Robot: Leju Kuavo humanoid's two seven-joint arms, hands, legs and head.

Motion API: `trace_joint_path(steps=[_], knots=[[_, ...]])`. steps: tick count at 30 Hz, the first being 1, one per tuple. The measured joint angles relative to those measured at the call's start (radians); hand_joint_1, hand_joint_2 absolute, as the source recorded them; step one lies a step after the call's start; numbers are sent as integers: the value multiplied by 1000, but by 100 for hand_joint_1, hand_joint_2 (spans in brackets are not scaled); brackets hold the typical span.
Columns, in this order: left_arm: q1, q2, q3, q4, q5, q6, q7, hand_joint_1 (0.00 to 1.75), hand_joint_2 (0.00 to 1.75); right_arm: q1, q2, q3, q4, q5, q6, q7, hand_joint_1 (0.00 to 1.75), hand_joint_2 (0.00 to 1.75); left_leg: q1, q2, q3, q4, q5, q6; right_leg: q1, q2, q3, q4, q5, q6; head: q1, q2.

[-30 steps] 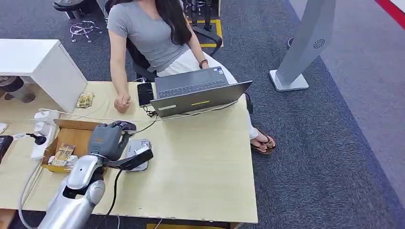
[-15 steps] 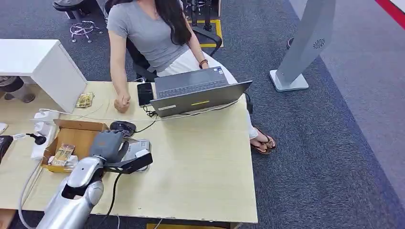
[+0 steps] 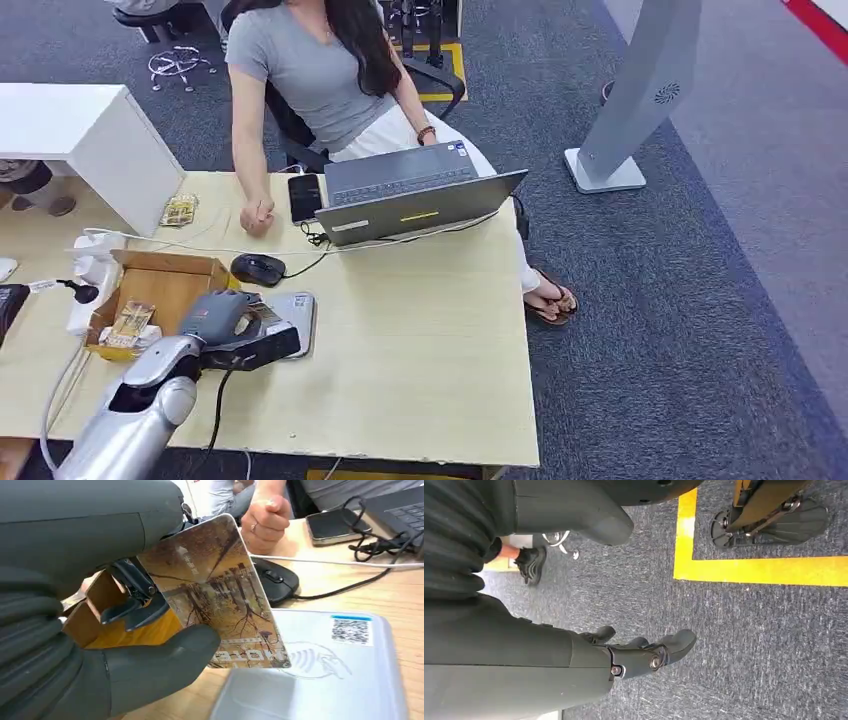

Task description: Pass the card to the sensor for recognition and then transmit it.

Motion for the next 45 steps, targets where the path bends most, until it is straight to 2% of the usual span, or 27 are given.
trace_joint_path(steps=[2,4,24,26,31,34,37,41,45], knots=[[2,2,0,0,-2,47,1,175,175,0,0,-5,0,2,0,0,0,175,0,0,0,0,0,0,0,0,0,0,0,0,0,0],[4,0,0,0,-7,67,6,175,175,0,0,-10,0,2,-1,0,0,175,0,0,0,0,1,-1,0,0,0,0,1,0,0,0],[4,0,0,0,-8,73,6,175,175,0,1,-16,0,3,-1,-1,0,175,0,0,-1,0,1,-1,0,0,-1,0,1,-1,0,0],[4,-1,0,-1,-23,115,6,175,175,0,1,-16,0,5,-2,-1,0,175,0,0,-1,0,1,-1,0,0,-2,0,1,-1,0,0],[-37,-23,2,-87,-127,305,22,175,175,0,2,-23,0,22,-7,-3,0,175,0,-2,-2,0,2,-1,0,-2,-2,0,1,-1,0,0],[-97,-27,18,-144,-183,355,22,175,175,0,3,-25,0,39,-9,-11,0,175,0,-2,-2,0,2,-1,0,-2,-2,0,1,-1,0,0],[-166,-27,49,-169,-224,408,-4,175,175,0,5,-25,0,54,-9,-13,0,175,0,-2,-2,0,2,-1,0,-2,-2,0,1,-1,0,0],[-245,-24,85,-164,-272,444,-12,175,175,-1,7,-25,0,68,-3,-12,0,175,1,-2,-2,0,3,-2,0,-2,-2,1,1,-1,0,0],[-350,-18,112,-98,-294,460,-18,175,175,-4,11,-25,0,76,0,-11,0,175,1,-2,-3,0,3,-2,1,-2,-2,1,1,-1,0,0]])
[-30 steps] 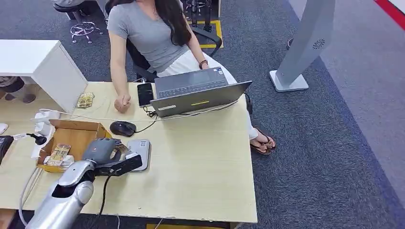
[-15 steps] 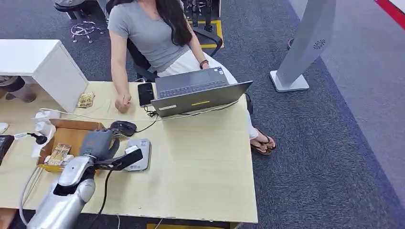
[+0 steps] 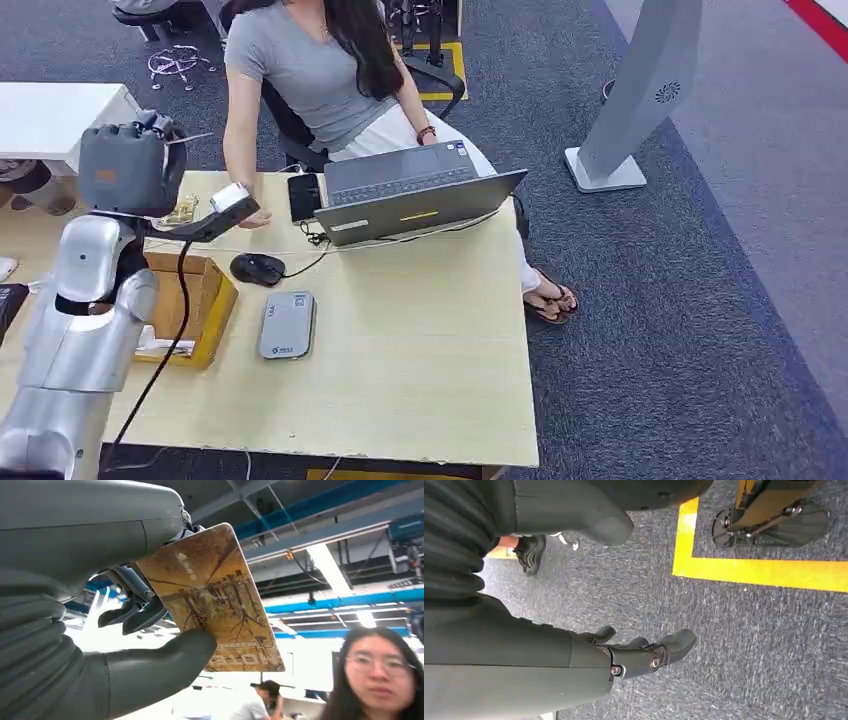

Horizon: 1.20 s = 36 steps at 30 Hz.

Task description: Pass the card to the sensor for recognition and then transmit it.

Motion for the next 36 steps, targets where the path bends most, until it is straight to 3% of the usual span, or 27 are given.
trace_joint_path(steps=[7,17,18,36], knots=[[-61,0,22,109,-19,17,1,175,175,-2,7,-6,0,2,0,2,0,175,0,0,0,0,0,0,0,0,0,0,0,0,0,0],[-78,8,40,180,-45,24,6,175,175,-3,8,-12,0,9,1,2,0,175,0,0,0,0,0,0,0,0,0,0,0,0,0,0],[-78,8,41,185,-47,25,6,0,175,-4,8,-13,0,10,1,2,0,175,0,0,0,0,0,0,0,0,0,0,0,0,0,0],[-35,5,56,225,-40,73,4,0,175,-5,8,-21,0,12,0,3,0,175,0,0,0,0,0,0,0,0,0,0,0,0,0,0]])
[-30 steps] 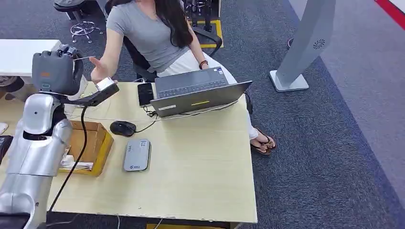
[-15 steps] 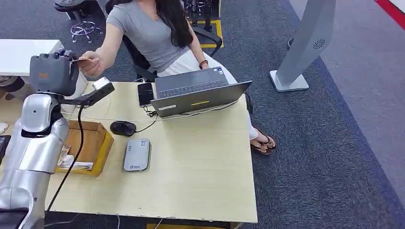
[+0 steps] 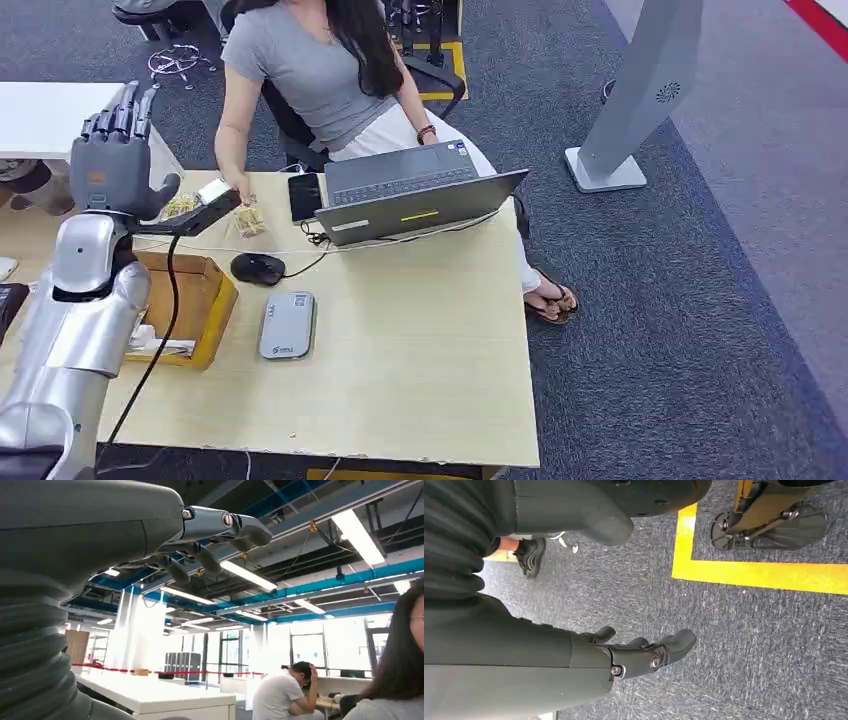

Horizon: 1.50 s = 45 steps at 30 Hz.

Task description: Pass the card to the sensor for recognition and then transmit it.

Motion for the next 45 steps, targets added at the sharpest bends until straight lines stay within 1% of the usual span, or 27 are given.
trace_joint_path(steps=[4,6,7,9,11,14,17,18,20,23,26,29,30,31,33,35,38,41,43,45], knots=[[2,0,0,0,2,0,0,0,175,0,0,-4,0,0,0,0,0,175,0,0,0,0,0,0,0,0,0,0,0,0,0,0],[4,-1,1,0,13,0,-11,0,175,0,0,-7,0,1,0,0,0,175,0,0,0,0,0,0,0,0,0,0,0,0,0,0],[10,-2,2,-1,25,0,-27,0,175,0,0,-10,0,2,0,0,0,175,0,0,0,0,0,0,0,0,0,0,0,0,0,0],[40,-10,7,-16,57,5,-53,0,175,-1,0,-17,0,1,-3,0,0,175,0,0,0,0,0,0,0,0,0,0,0,0,0,0],[100,-26,11,-74,94,24,-80,0,175,-1,0,-27,0,-4,-7,-3,0,175,0,1,0,0,0,0,0,1,0,0,0,0,0,0],[236,-45,11,-202,143,33,-108,0,175,0,2,-48,0,-23,-23,-5,0,175,-1,4,0,0,-2,0,0,3,0,0,-1,0,0,0],[433,-56,11,-381,177,42,-133,0,175,4,5,-84,0,-54,-39,-9,0,175,-1,8,2,0,-6,0,-1,7,0,-1,-2,0,0,0],[501,-58,11,-421,179,55,-141,0,175,6,6,-93,0,-61,-40,-11,0,175,-1,9,2,0,-7,0,-1,8,0,-1,-3,1,0,0],[647,-58,11,-527,182,108,-169,0,175,12,8,-119,-1,-75,-50,-10,0,175,-1,10,3,0,-9,0,-1,9,0,-1,-5,0,0,0],[817,-55,11,-625,193,157,-199,0,175,17,8,-147,-1,-84,-57,-11,0,175,-1,9,2,0,-10,0,-1,8,0,-1,-8,1,0,0],[934,-37,11,-697,213,183,-214,0,175,18,8,-171,-2,-87,-57,-11,0,175,-1,7,2,0,-10,0,-1,6,0,-1,-9,1,0,0],[999,-18,11,-739,220,179,-214,0,175,18,8,-185,-3,-87,-58,-11,0,175,0,6,3,-1,-10,0,-1,5,1,-1,-9,1,0,0],[1013,-10,10,-748,220,170,-202,0,175,18,8,-190,-3,-86,-58,-12,0,175,0,6,3,-1,-10,0,-1,5,1,-1,-9,1,0,0],[1031,0,10,-758,222,146,-180,0,175,18,8,-195,-4,-84,-58,-12,0,175,0,6,3,-1,-10,0,-1,5,1,-1,-9,1,0,0],[1053,29,10,-768,224,71,-121,0,175,18,8,-204,-6,-76,-58,-12,0,175,0,6,3,-1,-10,0,0,5,2,-1,-9,1,0,0],[1071,58,11,-771,244,-21,-57,0,175,18,8,-217,-6,-67,-57,-11,0,175,0,6,3,-1,-10,0,0,5,2,0,-9,1,0,0],[1079,91,29,-768,259,-123,5,0,175,18,8,-228,-7,-56,-55,-4,0,175,0,5,3,-1,-9,0,0,4,2,0,-8,1,0,0],[1074,106,71,-757,271,-194,29,0,175,17,8,-238,-7,-45,-51,-3,0,175,0,5,3,-1,-9,0,0,4,2,0,-8,1,0,0],[1067,111,93,-743,277,-228,36,0,175,17,8,-242,-7,-34,-47,-3,0,175,0,5,3,-1,-9,0,0,4,2,0,-8,1,0,0],[1058,116,114,-726,280,-248,36,0,175,16,8,-244,-8,-28,-41,-3,0,175,0,5,3,-1,-9,0,0,4,2,0,-8,1,0,0]])
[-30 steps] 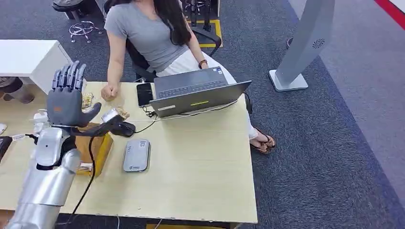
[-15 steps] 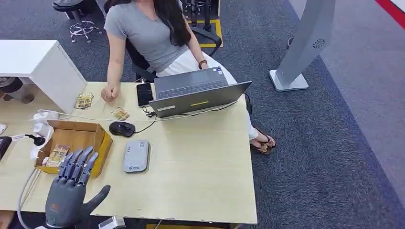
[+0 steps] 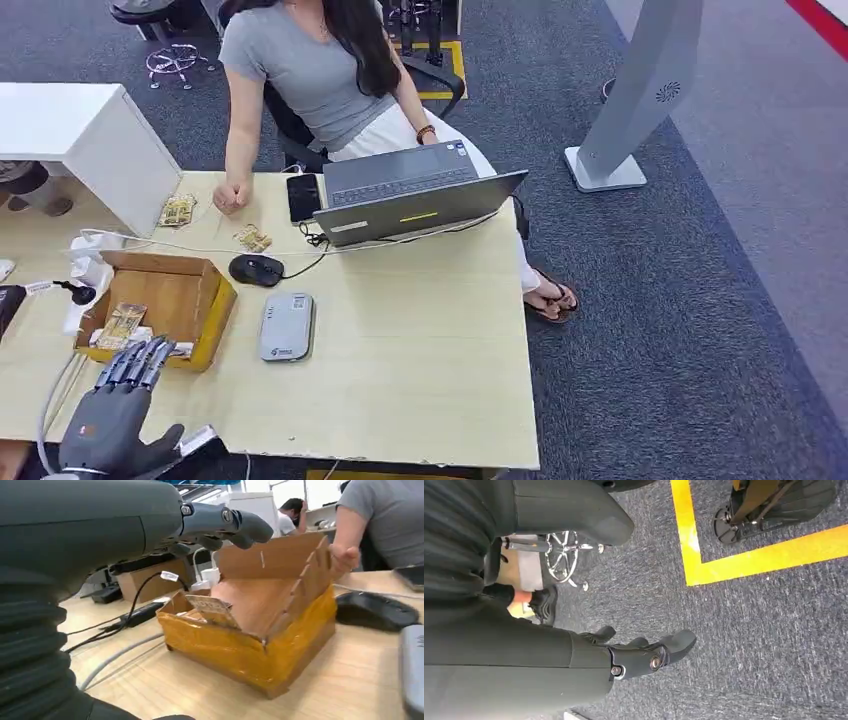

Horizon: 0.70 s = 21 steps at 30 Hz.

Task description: Pass the card to the sensor for recognition and then transmit it.

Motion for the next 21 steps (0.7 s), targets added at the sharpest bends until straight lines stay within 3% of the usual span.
trace_joint_path(steps=[12,21], knots=[[-44,-7,102,55,11,-26,-21,0,175,0,0,-1,-1,25,5,-1,0,175,0,0,0,0,0,0,0,0,0,0,0,0,0,0],[-61,-18,131,76,11,-38,-21,0,175,0,0,-1,-3,35,7,-1,0,175,0,0,0,0,0,0,0,0,0,0,0,0,0,0]])
